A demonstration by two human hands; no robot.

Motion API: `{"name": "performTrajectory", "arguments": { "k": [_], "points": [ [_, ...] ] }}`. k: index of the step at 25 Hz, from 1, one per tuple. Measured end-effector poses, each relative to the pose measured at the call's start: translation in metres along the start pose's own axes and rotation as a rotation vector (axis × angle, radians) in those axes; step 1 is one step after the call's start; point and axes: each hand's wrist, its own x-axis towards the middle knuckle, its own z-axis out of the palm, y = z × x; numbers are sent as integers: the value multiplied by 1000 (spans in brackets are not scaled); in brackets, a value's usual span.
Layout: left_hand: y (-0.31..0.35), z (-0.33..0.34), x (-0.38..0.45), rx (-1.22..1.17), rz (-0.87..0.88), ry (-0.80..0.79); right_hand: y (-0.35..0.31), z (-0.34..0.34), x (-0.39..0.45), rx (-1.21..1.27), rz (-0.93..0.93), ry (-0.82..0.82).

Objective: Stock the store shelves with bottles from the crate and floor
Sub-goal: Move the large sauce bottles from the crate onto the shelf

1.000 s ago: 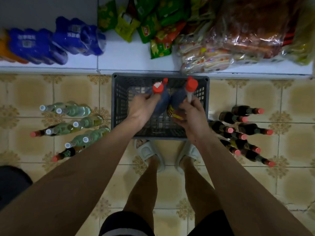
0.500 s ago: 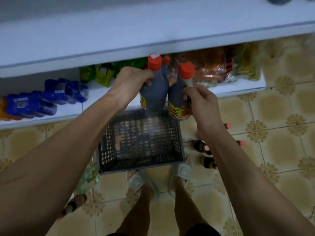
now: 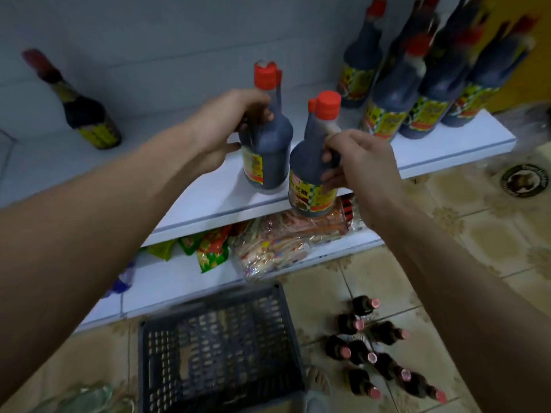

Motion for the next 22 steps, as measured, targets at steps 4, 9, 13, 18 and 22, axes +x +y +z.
{"name": "performTrajectory", "arguments": {
  "k": [4,9,13,18,22],
  "points": [
    [4,26,30,-147,-77,13,-1,-10,47,15,34,64],
    [4,50,63,-257,-44,78,17,-14,84,19,53,100],
    [3,62,83,-203,-11,148,18,-18,98,28,30,64],
    [-3,65,87,-93,62,235,19,-21,98,-68,-6,-24],
    [-15,56,90,114,126,359,32,-21,93,-288,-156,141]
  ]
}}
